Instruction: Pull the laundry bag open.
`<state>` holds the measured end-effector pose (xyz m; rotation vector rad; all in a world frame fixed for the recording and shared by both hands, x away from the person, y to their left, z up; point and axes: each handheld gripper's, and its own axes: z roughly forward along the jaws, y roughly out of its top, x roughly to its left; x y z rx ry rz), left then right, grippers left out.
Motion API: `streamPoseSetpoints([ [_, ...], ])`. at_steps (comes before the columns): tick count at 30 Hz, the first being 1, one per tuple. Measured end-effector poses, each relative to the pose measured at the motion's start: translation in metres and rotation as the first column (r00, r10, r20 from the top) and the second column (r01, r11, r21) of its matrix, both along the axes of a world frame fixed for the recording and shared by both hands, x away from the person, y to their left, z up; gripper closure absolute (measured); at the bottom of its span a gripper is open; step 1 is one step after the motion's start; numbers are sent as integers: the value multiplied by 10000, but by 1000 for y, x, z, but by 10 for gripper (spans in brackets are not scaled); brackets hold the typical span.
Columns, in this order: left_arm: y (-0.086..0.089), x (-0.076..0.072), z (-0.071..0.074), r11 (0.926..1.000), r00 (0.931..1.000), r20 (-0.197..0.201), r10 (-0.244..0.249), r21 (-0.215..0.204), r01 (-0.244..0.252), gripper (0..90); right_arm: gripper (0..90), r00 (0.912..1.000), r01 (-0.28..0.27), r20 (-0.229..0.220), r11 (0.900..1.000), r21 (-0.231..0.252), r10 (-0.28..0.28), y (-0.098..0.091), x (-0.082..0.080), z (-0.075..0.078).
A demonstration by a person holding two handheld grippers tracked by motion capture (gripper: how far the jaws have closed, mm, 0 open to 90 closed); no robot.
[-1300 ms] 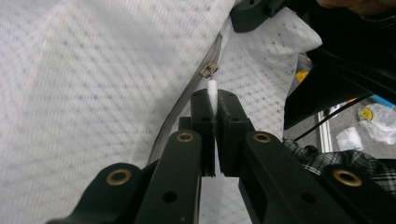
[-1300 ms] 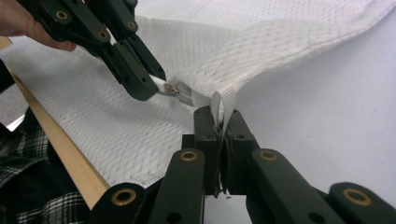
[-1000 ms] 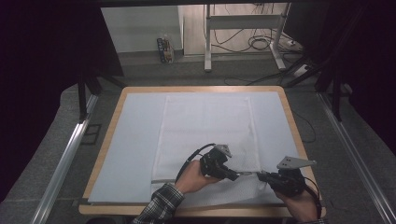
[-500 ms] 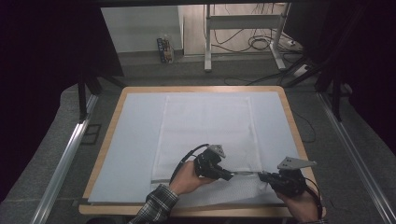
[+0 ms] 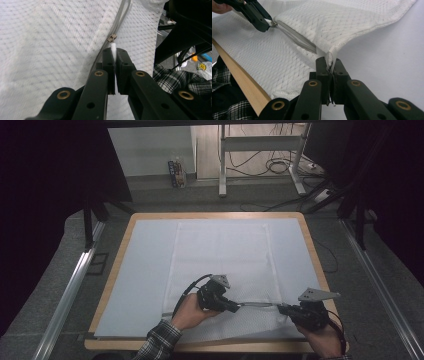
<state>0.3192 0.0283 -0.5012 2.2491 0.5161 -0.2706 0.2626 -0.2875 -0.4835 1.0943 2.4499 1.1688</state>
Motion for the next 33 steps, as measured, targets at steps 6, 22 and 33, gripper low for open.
streamPoseSetpoints([
  [6,7,-2,-1,9999,9999,-44,115,24,-115,877,854,10000,-26,-14,10000,-42,26,1,0,-1],
  [22,24,-14,2,9994,9992,258,318,143,-322,877,854,9999,-170,8,9998,-45,170,0,1,-2],
  [33,42,-17,-4,9982,9981,172,598,43,-599,877,854,9996,-267,85,9996,-110,268,3,0,-2],
])
